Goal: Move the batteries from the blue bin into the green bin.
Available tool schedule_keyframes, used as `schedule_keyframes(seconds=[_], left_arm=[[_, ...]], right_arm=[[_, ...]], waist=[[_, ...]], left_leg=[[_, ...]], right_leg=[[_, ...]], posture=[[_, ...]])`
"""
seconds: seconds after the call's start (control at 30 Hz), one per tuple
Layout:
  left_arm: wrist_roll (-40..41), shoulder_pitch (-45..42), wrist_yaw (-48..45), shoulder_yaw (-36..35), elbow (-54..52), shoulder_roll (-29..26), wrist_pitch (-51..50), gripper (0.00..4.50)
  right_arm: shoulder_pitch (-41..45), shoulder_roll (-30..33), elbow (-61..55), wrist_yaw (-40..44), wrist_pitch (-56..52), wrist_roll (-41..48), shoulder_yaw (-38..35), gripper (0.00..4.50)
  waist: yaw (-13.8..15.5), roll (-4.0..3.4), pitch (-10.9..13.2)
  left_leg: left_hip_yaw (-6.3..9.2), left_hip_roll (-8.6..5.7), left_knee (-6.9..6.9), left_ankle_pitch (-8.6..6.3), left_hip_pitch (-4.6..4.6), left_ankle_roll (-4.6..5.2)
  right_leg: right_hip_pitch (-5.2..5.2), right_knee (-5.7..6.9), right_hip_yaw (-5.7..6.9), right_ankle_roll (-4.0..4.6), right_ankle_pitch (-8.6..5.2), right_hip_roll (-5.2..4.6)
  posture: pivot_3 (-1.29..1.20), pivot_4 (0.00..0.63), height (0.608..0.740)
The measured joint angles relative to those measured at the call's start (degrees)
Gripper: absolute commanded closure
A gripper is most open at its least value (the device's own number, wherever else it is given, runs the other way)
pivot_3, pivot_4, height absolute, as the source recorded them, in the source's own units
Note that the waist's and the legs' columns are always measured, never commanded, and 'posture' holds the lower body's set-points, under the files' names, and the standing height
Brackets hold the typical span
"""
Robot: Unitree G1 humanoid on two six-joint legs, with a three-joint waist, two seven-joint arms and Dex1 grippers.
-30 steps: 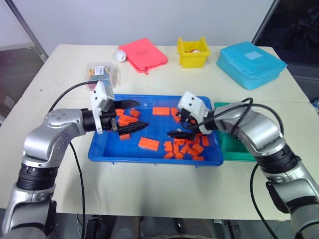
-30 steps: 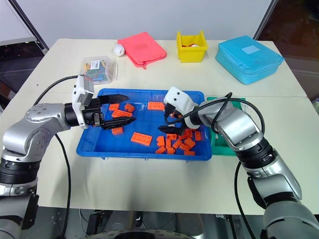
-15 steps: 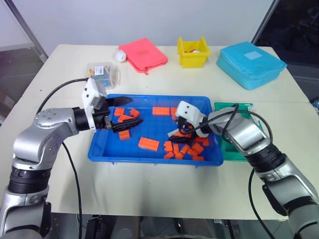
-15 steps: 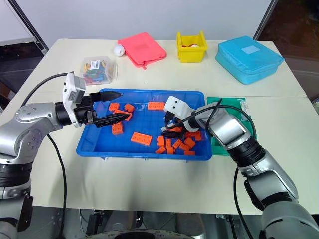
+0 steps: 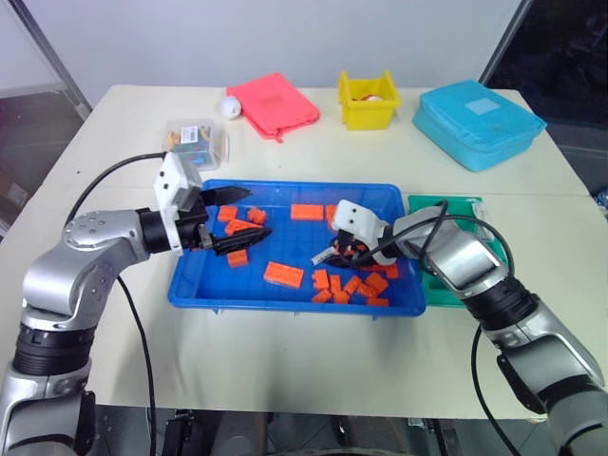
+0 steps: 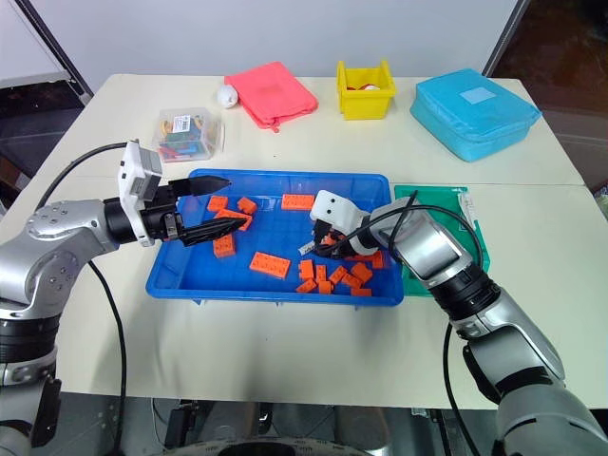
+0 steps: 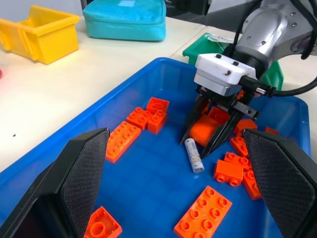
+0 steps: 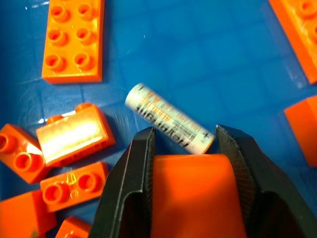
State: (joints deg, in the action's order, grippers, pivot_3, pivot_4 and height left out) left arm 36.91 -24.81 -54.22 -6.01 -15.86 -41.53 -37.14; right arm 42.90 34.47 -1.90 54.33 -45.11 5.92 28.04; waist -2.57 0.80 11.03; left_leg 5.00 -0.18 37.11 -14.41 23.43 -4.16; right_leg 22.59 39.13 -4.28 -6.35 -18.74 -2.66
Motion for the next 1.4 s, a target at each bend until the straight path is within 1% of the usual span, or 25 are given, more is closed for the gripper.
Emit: schedule_keyframes(seconds=[0.27, 0.33, 0.4, 0.47, 0.5, 0.7, 0.9, 0.93, 1.0, 1.07, 1.1, 1.13, 1.17, 1.2, 1.23, 1.27, 1.4], left_arm=[[0.0, 0.0, 0.7, 0.0, 0.0, 0.2, 0.0, 0.00], [0.0, 0.0, 0.8, 0.0, 0.0, 0.3, 0.0, 0.00], [0.0, 0.1, 0.8, 0.0, 0.0, 0.3, 0.0, 0.00], [0.1, 0.2, 0.8, 0.0, 0.0, 0.3, 0.0, 0.00], [0.1, 0.2, 0.8, 0.0, 0.0, 0.4, 0.0, 0.00], [0.1, 0.3, 1.1, 0.0, 0.0, 0.7, 0.0, 0.00], [0.1, 0.3, 1.6, 0.0, 0.0, 1.1, 0.0, 0.00], [0.1, 0.3, 1.7, 0.0, 0.0, 1.1, 0.0, 0.00], [0.1, 0.4, 1.9, 0.0, 0.0, 1.1, 0.0, 0.00], [0.1, 0.5, 2.1, 0.0, 0.0, 1.1, 0.0, 0.00], [0.1, 0.5, 2.2, 0.0, 0.0, 1.1, 0.0, 0.00], [0.2, 0.5, 2.4, 0.0, 0.0, 1.1, 0.0, 0.00], [0.3, 0.7, 2.6, -0.1, -0.1, 1.2, 0.0, 0.00], [0.5, 0.9, 2.7, -0.1, -0.1, 1.2, 0.0, 0.00], [0.7, 1.1, 3.0, -0.1, -0.2, 1.2, -0.1, 0.00], [0.8, 1.2, 3.2, -0.1, -0.2, 1.3, -0.1, 0.00], [1.2, 1.6, 3.7, -0.2, -0.3, 1.3, -0.1, 0.00]], right_arm=[[0.0, -0.9, 0.0, 0.1, 0.2, -1.2, 0.0, 3.18], [0.2, -0.9, 0.5, 0.1, 0.7, -1.5, 0.0, 2.10], [0.5, -0.8, 1.3, 0.0, 1.2, -2.2, -0.2, 1.30], [1.0, -0.7, 1.9, 0.0, 1.9, -2.8, -0.3, 0.27], [1.2, -0.6, 2.0, 0.1, 2.1, -3.3, -0.3, 0.07], [1.7, -0.9, 0.7, 1.4, 2.3, -4.8, 0.5, 0.07], [2.1, -4.2, 0.4, 1.8, 3.1, -5.7, 2.1, 0.07], [2.2, -4.4, 0.7, 2.0, 3.4, -5.8, 2.4, 0.30], [2.2, -5.0, 1.3, 2.3, 3.8, -6.0, 2.6, 0.89], [2.4, -5.4, 2.0, 2.8, 4.3, -6.3, 2.7, 1.82], [2.5, -5.4, 2.2, 3.0, 4.4, -6.5, 2.8, 2.36], [2.6, -5.4, 2.3, 3.2, 4.5, -6.8, 2.8, 2.79], [2.6, -5.4, 2.4, 3.4, 4.6, -6.9, 2.8, 3.44], [2.6, -5.4, 2.4, 3.6, 4.9, -7.0, 2.8, 3.96], [2.7, -5.4, 2.4, 3.8, 5.5, -7.0, 2.7, 4.38], [2.9, -5.2, 2.4, 4.0, 5.7, -7.2, 2.7, 4.48], [2.8, -4.5, 3.0, 4.6, 5.6, -7.6, 2.7, 4.48]], waist=[[0.0, 0.00, 0.0], [0.0, 0.00, 0.0], [0.0, 0.00, 0.0], [0.0, 0.00, 0.0], [0.0, 0.00, 0.0], [0.0, 0.00, 0.0], [0.0, 0.00, 0.0], [0.0, 0.00, 0.0], [0.0, 0.00, 0.0], [0.0, 0.00, 0.0], [0.0, 0.00, 0.0], [0.0, 0.00, 0.0], [0.0, 0.00, 0.0], [0.0, 0.00, 0.0], [0.0, 0.00, 0.0], [0.0, 0.00, 0.0], [0.0, 0.00, 0.0]], left_leg=[[0.00, 0.00, 0.01, 0.00, 0.00, 0.00], [0.00, 0.00, 0.01, 0.00, 0.00, 0.00], [0.00, 0.00, 0.01, 0.00, 0.00, 0.00], [0.00, 0.00, 0.01, 0.00, 0.00, 0.00], [0.00, 0.00, 0.00, 0.00, 0.00, 0.00], [0.00, 0.00, 0.00, 0.00, 0.00, 0.00], [0.00, 0.00, 0.00, 0.00, 0.00, -0.01], [0.00, 0.00, 0.00, 0.00, 0.00, 0.00], [0.00, -0.01, 0.00, 0.00, 0.00, 0.00], [0.00, -0.01, 0.00, 0.00, 0.00, -0.01], [0.00, -0.01, 0.00, 0.00, 0.00, -0.01], [0.01, -0.01, 0.00, 0.00, 0.00, 0.00], [0.01, 0.00, 0.00, 0.00, 0.00, -0.01], [0.00, 0.00, 0.00, 0.00, 0.00, 0.00], [0.00, 0.00, 0.00, 0.00, 0.00, -0.01], [0.00, 0.00, 0.00, 0.00, 0.00, 0.00], [0.01, 0.00, 0.00, 0.00, 0.00, -0.01]], right_leg=[[-0.01, 0.00, 0.00, 0.00, 0.00, 0.00], [0.00, 0.00, 0.00, 0.00, 0.00, 0.00], [-0.01, 0.00, 0.00, 0.00, 0.00, 0.00], [0.00, 0.00, 0.00, 0.00, 0.00, 0.00], [0.00, 0.00, 0.00, 0.00, 0.00, 0.00], [0.01, 0.00, 0.00, 0.00, 0.00, 0.00], [0.01, 0.01, 0.00, 0.00, 0.00, -0.01], [0.01, 0.01, 0.00, 0.00, 0.00, -0.01], [0.01, 0.01, 0.00, 0.00, 0.00, -0.02], [0.01, 0.01, 0.00, 0.00, 0.00, -0.01], [0.01, 0.01, 0.00, 0.00, 0.00, -0.01], [0.01, 0.01, 0.00, 0.00, 0.00, -0.01], [0.01, 0.01, 0.00, 0.00, 0.00, -0.01], [0.01, 0.01, 0.00, 0.00, 0.00, -0.01], [0.01, 0.01, 0.00, 0.00, 0.00, -0.01], [0.01, 0.01, 0.00, 0.00, 0.00, -0.01], [0.01, 0.01, 0.00, 0.00, 0.00, -0.01]], posture=[[0.00, 0.150, 0.740], [0.00, 0.150, 0.740], [0.00, 0.150, 0.740], [0.00, 0.150, 0.740], [0.00, 0.150, 0.740], [0.00, 0.150, 0.740], [0.00, 0.150, 0.740], [0.00, 0.150, 0.740], [0.00, 0.150, 0.740], [0.00, 0.150, 0.740], [0.00, 0.150, 0.740], [0.00, 0.150, 0.740], [0.00, 0.150, 0.740], [0.00, 0.150, 0.740], [0.00, 0.150, 0.740], [0.00, 0.150, 0.740], [0.00, 0.150, 0.740]])
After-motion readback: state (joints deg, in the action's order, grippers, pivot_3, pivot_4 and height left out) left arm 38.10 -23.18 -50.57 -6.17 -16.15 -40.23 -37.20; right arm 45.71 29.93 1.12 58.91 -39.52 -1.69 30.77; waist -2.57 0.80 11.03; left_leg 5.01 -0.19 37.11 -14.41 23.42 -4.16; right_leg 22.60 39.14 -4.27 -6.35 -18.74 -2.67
